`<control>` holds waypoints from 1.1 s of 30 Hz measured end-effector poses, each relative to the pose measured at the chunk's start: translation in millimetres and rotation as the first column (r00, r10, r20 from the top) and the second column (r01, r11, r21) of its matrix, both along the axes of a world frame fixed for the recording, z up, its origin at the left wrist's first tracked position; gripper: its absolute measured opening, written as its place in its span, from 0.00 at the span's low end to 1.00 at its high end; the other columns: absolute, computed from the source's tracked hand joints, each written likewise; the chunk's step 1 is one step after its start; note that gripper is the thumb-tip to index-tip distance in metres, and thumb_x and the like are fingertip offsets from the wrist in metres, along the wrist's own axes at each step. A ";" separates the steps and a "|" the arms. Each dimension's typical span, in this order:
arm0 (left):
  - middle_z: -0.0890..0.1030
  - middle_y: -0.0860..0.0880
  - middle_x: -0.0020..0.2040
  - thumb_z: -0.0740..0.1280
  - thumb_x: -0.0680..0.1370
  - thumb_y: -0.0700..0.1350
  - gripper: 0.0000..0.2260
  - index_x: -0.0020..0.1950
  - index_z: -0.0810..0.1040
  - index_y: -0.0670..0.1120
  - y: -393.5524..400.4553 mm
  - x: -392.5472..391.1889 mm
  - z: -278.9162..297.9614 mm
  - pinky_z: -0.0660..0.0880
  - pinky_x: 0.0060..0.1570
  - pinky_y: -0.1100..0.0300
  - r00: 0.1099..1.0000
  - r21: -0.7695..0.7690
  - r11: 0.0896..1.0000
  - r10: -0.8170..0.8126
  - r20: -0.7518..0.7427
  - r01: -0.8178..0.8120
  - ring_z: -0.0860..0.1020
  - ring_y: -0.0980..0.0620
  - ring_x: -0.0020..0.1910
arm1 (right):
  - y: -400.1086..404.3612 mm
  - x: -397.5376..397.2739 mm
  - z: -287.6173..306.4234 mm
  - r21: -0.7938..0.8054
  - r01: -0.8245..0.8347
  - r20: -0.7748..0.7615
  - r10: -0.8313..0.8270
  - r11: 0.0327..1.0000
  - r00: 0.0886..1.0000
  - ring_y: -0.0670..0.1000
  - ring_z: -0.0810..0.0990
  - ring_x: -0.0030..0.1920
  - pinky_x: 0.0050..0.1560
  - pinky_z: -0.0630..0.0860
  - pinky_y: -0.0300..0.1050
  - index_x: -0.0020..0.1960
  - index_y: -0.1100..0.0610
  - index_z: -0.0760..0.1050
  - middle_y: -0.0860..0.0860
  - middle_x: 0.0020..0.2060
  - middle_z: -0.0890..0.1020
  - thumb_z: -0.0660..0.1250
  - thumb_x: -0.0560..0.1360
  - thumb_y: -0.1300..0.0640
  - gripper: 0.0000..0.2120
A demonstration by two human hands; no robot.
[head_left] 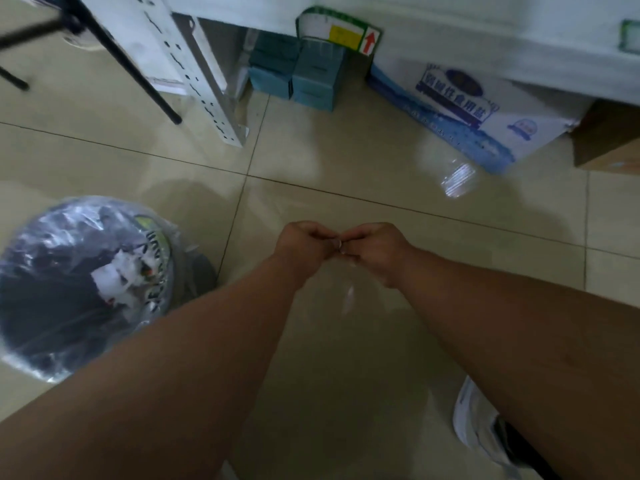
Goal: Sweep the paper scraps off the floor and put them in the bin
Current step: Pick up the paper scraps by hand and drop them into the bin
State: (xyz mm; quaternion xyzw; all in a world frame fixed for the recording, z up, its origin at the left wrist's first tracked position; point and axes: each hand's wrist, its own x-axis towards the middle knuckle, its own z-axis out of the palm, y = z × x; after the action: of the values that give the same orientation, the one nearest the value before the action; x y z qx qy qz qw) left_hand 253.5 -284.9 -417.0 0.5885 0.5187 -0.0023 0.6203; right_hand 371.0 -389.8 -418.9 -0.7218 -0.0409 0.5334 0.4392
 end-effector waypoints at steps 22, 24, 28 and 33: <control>0.87 0.39 0.50 0.73 0.76 0.31 0.08 0.52 0.86 0.40 168.6 -271.0 195.6 0.85 0.45 0.53 0.980 0.043 0.986 0.167 -0.109 -0.163 0.86 0.43 0.51 | 186.7 -217.6 165.6 0.279 -0.537 0.116 0.527 0.796 0.842 0.52 0.84 0.52 0.46 0.85 0.45 0.52 0.62 0.81 0.59 0.53 0.82 0.65 0.81 0.67 0.07; 0.87 0.42 0.50 0.73 0.77 0.33 0.07 0.50 0.88 0.43 167.9 -268.6 195.7 0.85 0.44 0.52 0.982 0.043 0.987 0.158 -0.108 -0.154 0.86 0.44 0.51 | 186.1 -215.9 165.0 0.262 -0.549 0.154 0.527 0.794 0.836 0.52 0.85 0.52 0.47 0.85 0.45 0.55 0.63 0.82 0.59 0.52 0.83 0.67 0.80 0.67 0.07; 0.87 0.45 0.50 0.74 0.77 0.36 0.06 0.50 0.88 0.45 165.3 -246.7 197.9 0.85 0.45 0.50 0.992 0.085 0.990 0.115 -0.060 -0.109 0.86 0.46 0.51 | 182.0 -205.0 171.1 0.248 -0.519 0.292 0.448 0.818 0.845 0.51 0.86 0.42 0.44 0.84 0.43 0.50 0.60 0.84 0.58 0.43 0.86 0.71 0.75 0.68 0.07; 0.86 0.42 0.52 0.76 0.76 0.37 0.09 0.55 0.86 0.45 144.0 -189.0 188.9 0.85 0.43 0.53 0.998 0.141 0.989 0.048 0.035 -0.053 0.85 0.46 0.49 | 160.9 -147.0 163.6 0.192 -0.489 0.496 0.346 0.851 0.796 0.46 0.80 0.33 0.34 0.78 0.38 0.50 0.55 0.84 0.53 0.38 0.84 0.71 0.75 0.65 0.07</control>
State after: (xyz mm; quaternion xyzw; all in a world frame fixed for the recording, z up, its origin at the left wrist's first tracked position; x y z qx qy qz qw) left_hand 64.5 -140.9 -228.1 0.6178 0.5224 0.0596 0.5848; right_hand 224.0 -228.9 -255.3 -0.7180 -0.3833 0.4258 0.3954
